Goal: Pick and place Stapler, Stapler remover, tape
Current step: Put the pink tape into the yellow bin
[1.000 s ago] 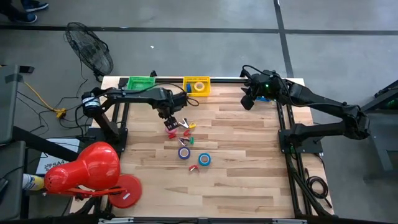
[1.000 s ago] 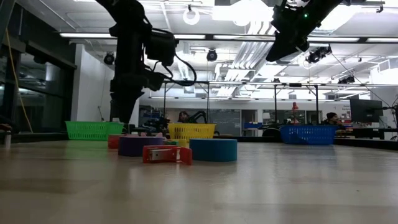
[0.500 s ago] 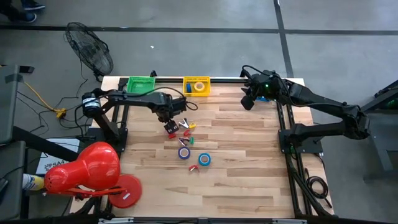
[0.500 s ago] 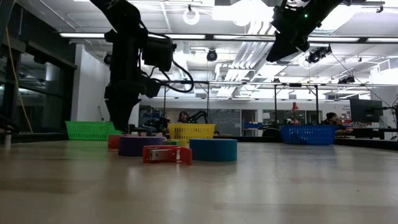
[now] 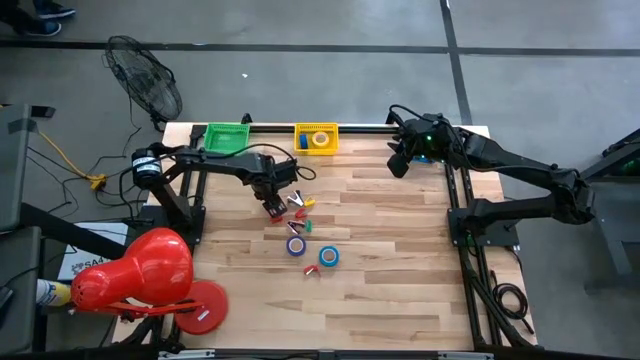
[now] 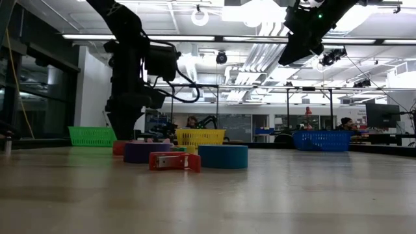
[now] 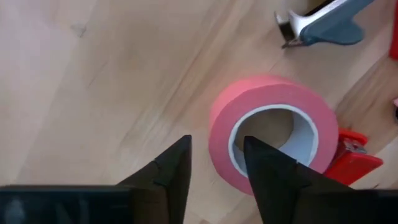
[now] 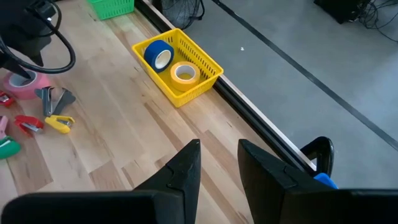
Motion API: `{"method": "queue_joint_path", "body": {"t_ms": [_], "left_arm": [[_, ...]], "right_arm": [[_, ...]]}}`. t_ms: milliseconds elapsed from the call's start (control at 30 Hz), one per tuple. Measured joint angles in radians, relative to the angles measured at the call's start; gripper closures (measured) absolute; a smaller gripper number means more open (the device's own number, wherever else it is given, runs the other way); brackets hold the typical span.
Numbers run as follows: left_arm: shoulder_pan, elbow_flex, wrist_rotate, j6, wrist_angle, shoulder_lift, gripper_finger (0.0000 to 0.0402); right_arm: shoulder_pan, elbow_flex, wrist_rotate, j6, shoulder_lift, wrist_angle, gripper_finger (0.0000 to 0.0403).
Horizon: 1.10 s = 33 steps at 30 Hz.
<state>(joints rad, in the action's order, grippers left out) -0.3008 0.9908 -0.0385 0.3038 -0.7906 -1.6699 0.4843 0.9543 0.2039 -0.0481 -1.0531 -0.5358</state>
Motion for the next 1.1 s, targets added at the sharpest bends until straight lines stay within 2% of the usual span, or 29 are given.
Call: {"method": "queue_joint_path", "body": {"t_ms": [433, 633, 900, 1100], "left_arm": [[0.000, -0.015, 0.016, 0.007, 0.043, 0.000, 0.0360], [0.000, 0.020, 0.019, -0.053, 0.063, 0.000, 0.0366], [0.000, 0.153, -0.156, -0.242, 0.074, 0.000, 0.0363], [0.000, 0.230, -0.327, -0.559, 0.209, 0.000, 0.0364]], "right_arm": [[0.000, 0.000, -0.005, 0.000, 0.000, 0.000, 0.0304], [0.000, 0.000, -0.005, 0.000, 0.000, 0.000, 0.0304], [0.000, 0.000, -0.005, 0.001, 0.000, 0.000, 0.0304], [0.000, 0.000, -0.005, 0.003, 0.000, 0.000, 0.0304]]}}
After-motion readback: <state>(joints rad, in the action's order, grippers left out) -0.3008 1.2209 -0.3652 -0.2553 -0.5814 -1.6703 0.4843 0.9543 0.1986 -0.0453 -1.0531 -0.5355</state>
